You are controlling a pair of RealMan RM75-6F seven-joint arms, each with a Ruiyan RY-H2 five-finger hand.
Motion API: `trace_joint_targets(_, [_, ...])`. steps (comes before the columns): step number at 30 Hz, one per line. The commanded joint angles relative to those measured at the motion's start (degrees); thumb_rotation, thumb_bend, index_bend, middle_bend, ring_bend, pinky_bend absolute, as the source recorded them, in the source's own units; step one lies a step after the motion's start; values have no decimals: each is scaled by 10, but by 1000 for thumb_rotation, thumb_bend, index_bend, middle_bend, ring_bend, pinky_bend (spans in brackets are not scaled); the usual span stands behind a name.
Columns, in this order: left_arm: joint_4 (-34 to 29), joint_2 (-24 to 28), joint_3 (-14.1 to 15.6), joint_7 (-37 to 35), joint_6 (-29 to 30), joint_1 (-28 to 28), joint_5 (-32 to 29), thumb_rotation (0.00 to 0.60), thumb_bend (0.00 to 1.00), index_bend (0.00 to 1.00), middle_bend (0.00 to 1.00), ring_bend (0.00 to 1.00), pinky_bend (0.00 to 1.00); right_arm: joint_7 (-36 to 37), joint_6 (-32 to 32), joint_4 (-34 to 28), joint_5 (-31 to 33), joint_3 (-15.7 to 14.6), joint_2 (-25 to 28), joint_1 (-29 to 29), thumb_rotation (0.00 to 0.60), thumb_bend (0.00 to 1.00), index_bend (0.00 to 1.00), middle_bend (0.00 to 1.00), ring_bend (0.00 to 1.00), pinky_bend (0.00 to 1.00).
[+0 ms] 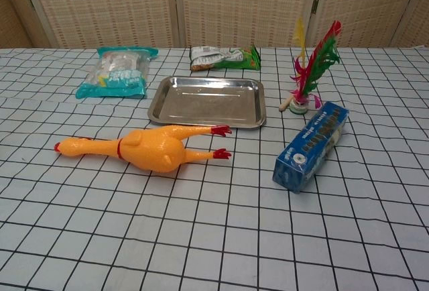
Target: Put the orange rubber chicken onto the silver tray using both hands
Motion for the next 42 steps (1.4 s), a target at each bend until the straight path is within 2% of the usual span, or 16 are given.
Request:
trace_joint_targets(1, [0, 0, 0, -1, 0, 0, 0, 600, 427, 10, 75, 57, 140, 0, 1, -1, 0, 0, 0, -1, 600, 122, 0, 0, 0, 0])
trace_joint_targets(6, [3, -7, 1, -7, -13, -9, 7, 600, 427, 10, 75, 56, 141, 2, 9, -5, -3, -1, 5, -5, 600, 122, 0, 0, 0, 0])
trace_joint_targets(9, [9, -14, -7, -6, -44, -32, 4, 600, 427, 6, 75, 56, 146, 5, 8, -4, 3, 2, 5, -5, 600, 122, 0, 0, 0, 0])
trace_joint_targets(13, [13, -21, -28, 10, -114, -85, -10, 600, 425, 0, 75, 56, 152, 6, 0, 0, 17, 9, 3, 0, 600, 122, 0, 0, 0, 0])
trace_joint_targets(19, [33, -47, -53, -6, -226, -166, -39, 600, 417, 0, 50, 52, 161, -1, -17, 8, 47, 20, -4, 7, 600, 122, 0, 0, 0, 0])
trace_joint_targets(28, [76, -92, -57, 10, -350, -255, -73, 600, 402, 0, 0, 1, 147, -10, -25, 18, 85, 36, -10, 11, 600, 123, 0, 0, 0, 0])
trace_joint_targets(34, [71, -111, -51, 25, -391, -289, -91, 600, 382, 0, 0, 0, 140, -9, -35, 22, 96, 39, -9, 16, 600, 123, 0, 0, 0, 0])
trace_joint_targets(42, [103, -148, -45, 16, -405, -317, -91, 600, 380, 0, 0, 0, 120, -6, -28, 18, 97, 40, -6, 12, 600, 122, 0, 0, 0, 0])
